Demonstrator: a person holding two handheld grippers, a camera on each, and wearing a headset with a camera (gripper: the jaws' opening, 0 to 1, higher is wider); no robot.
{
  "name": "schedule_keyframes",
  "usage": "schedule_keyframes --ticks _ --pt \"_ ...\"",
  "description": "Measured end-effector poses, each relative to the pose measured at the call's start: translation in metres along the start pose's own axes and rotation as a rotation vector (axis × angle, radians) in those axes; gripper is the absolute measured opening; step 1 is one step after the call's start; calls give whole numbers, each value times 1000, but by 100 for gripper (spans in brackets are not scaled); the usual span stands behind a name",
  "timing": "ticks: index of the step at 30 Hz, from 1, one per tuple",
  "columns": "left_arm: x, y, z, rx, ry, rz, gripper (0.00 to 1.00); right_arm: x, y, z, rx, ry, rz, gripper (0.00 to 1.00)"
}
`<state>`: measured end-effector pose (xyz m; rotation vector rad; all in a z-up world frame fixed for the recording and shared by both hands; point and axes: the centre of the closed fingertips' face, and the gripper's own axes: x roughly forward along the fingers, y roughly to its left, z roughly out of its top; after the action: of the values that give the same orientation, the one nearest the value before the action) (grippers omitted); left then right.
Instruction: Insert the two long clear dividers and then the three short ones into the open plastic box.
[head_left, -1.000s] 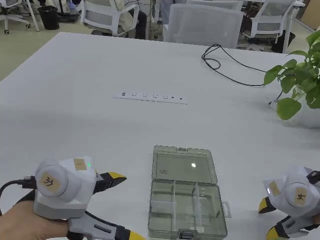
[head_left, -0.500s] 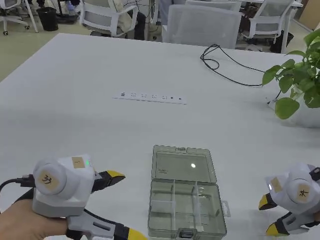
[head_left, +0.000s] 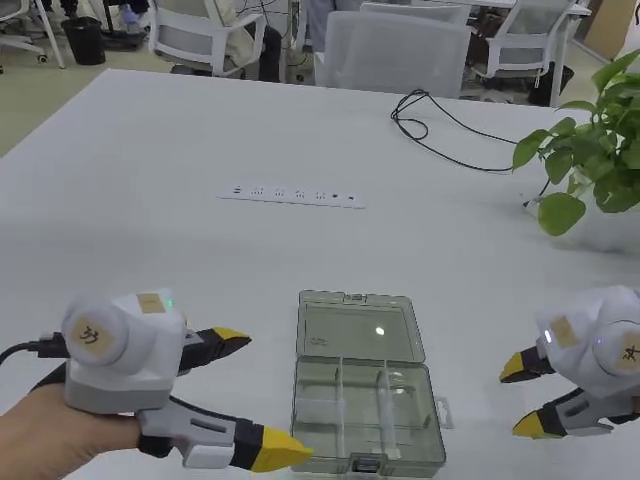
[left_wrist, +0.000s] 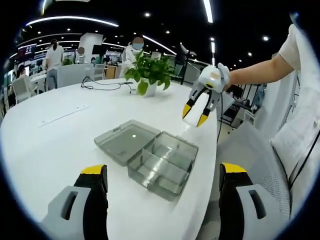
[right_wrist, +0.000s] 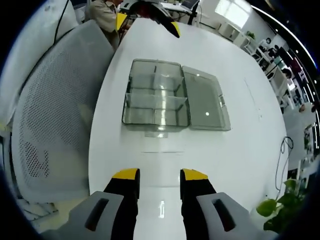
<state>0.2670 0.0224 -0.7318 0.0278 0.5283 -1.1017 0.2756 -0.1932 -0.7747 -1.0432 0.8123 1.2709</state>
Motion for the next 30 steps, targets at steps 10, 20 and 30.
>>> schedule_keyframes --ticks 10,20,30 --pt "11 -7 43 -108 -122 -6 87 -22 -10 40 -24 -45 -71 33" --pt "28 -19 62 -308 -165 -45 73 -38 -14 80 -47 -89 -125 33" --pt "43 -33 68 -541 -171 -111 54 -45 -11 107 -76 -112 -145 33"
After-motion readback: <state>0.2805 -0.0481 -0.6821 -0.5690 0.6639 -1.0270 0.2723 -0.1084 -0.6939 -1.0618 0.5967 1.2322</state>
